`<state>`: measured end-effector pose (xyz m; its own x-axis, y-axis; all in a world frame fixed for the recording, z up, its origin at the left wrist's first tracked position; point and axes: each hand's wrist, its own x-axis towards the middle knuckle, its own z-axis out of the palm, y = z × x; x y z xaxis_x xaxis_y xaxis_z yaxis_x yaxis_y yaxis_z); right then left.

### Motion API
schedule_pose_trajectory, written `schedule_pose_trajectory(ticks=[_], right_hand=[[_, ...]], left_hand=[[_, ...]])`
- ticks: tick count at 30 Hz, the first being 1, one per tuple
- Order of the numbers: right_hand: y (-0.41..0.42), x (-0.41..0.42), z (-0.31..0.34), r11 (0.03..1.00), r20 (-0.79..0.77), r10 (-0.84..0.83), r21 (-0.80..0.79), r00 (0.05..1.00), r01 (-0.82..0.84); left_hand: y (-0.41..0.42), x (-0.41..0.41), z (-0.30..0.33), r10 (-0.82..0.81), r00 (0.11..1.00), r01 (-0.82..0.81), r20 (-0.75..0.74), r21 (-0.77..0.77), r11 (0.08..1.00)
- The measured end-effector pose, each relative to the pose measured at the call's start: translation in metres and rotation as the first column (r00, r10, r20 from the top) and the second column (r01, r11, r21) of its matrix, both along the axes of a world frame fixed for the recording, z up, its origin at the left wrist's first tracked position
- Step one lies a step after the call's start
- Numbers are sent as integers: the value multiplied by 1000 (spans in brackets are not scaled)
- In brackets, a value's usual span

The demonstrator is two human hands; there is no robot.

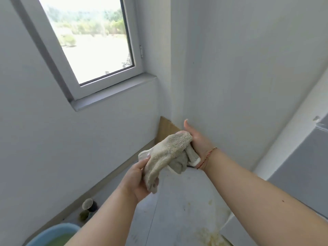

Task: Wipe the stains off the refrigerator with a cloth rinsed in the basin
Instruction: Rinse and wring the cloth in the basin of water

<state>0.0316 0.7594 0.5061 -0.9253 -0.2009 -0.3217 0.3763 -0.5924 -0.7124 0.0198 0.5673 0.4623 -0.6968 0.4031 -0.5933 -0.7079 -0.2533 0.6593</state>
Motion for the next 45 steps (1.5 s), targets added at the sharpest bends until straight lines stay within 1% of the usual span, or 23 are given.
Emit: schedule_pose_trajectory(ticks=[2,4,5,7,9,12,14,17,19,22,24,25,27,29,30,33,35,37,40,42,43,44,45], right_hand=[[-17,-11,-12,994,58,67,79,996,-71],[-49,-21,-21,953,120,221,186,968,-241],[-61,-22,-23,921,152,287,227,946,-316],[-104,-24,-30,827,224,444,269,867,-494],[-146,-28,-47,691,319,564,324,762,-647],[-210,-31,-68,506,428,671,333,606,-796],[-263,-35,-80,429,462,695,348,550,-834],[-328,-40,-102,393,488,695,357,528,-848],[-371,-45,-127,364,500,687,390,527,-846],[-437,-51,-176,331,518,650,466,556,-821],[-466,-51,-211,304,513,624,536,589,-788],[-479,-52,-233,284,503,614,579,609,-764],[-499,-51,-276,224,471,606,672,641,-706],[-515,-51,-322,167,467,601,720,649,-673],[-521,-53,-342,118,467,605,749,645,-652],[-546,-62,-416,-102,474,658,826,585,-555],[-558,-69,-448,-213,468,683,862,561,-460],[-572,-74,-508,-298,452,711,887,539,-351],[-584,-89,-564,-399,412,763,906,498,-139],[-593,-94,-597,-495,443,814,868,376,50],[-600,-96,-615,-539,478,821,829,311,150],[-606,-97,-629,-558,505,826,796,251,236],[-611,-100,-637,-587,546,810,767,215,260]], left_hand=[[-30,-1,0,84,996,-88,-42,-84,993],[-73,-1,-7,210,976,-215,-55,-111,970],[-89,-1,-10,235,970,-240,-57,-112,964],[-138,5,-19,331,942,-335,-46,-114,935],[-183,13,-26,430,903,-431,-28,-67,900],[-250,25,-32,583,812,-582,34,-26,813],[-305,33,-45,649,760,-648,28,-39,760],[-370,46,-66,723,690,-717,38,-103,689],[-409,55,-77,739,671,-728,67,-134,673],[-470,64,-109,775,630,-764,46,-146,629],[-501,65,-139,809,588,-794,-7,-198,576],[-513,67,-158,804,593,-787,-33,-232,571],[-526,69,-197,777,628,-744,-38,-320,586],[-537,70,-250,711,703,-650,-28,-430,626],[-541,70,-276,679,734,-603,-27,-487,632],[-548,69,-357,543,834,-458,-97,-670,584],[-555,66,-393,421,895,-370,-146,-770,520],[-557,69,-458,267,946,-293,-185,-841,454],[-567,63,-523,87,980,-199,-179,-906,374],[-569,57,-553,-110,993,-17,-49,-962,272],[-571,53,-570,-168,985,65,29,-975,213],[-572,48,-583,-219,970,143,107,-978,154],[-575,43,-591,-243,951,222,193,-970,96]])
